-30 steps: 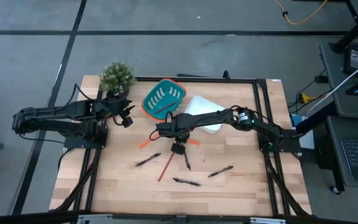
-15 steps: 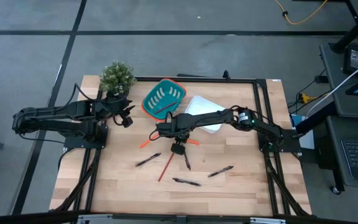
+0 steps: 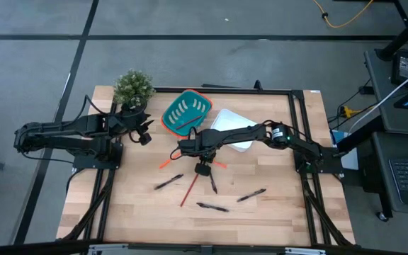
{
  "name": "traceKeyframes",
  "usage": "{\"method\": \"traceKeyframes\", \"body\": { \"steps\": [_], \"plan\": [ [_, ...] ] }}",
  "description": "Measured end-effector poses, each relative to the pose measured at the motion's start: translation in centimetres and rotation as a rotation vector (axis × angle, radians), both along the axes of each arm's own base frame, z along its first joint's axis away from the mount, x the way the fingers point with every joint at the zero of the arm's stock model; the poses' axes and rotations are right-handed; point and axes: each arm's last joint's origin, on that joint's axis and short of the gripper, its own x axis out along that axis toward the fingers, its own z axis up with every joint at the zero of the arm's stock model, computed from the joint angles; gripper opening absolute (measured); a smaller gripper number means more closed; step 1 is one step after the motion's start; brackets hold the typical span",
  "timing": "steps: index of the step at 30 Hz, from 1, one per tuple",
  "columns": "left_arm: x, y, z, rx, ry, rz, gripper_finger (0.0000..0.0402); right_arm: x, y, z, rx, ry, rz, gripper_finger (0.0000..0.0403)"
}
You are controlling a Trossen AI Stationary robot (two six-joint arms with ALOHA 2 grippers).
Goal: Sort pens & pencils
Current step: Put the left orange pencil into the blue bin
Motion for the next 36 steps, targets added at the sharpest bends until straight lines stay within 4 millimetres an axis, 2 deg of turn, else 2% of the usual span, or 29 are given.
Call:
{"method": "traceKeyframes", "body": {
  "steps": [10,17,25,36],
  "plan": [
    [0.0,0.0,0.0,0.0,0.0,0.0,0.011,0.7,0.1,-0.1,0.039,-0.071,0.028,0.0008],
    [0.0,0.0,0.0,0.0,0.0,0.0,0.011,0.3,0.2,-1.5,0.071,-0.053,0.027,0.005],
    [0.0,0.0,0.0,0.006,0.004,-0.006,0.011,0.3,0.1,-1.6,0.075,-0.059,0.022,0.0089],
    [0.0,0.0,0.0,0.006,0.005,-0.006,0.011,0.3,0.3,-1.2,0.08,-0.045,0.028,0.009]
  ]
}}
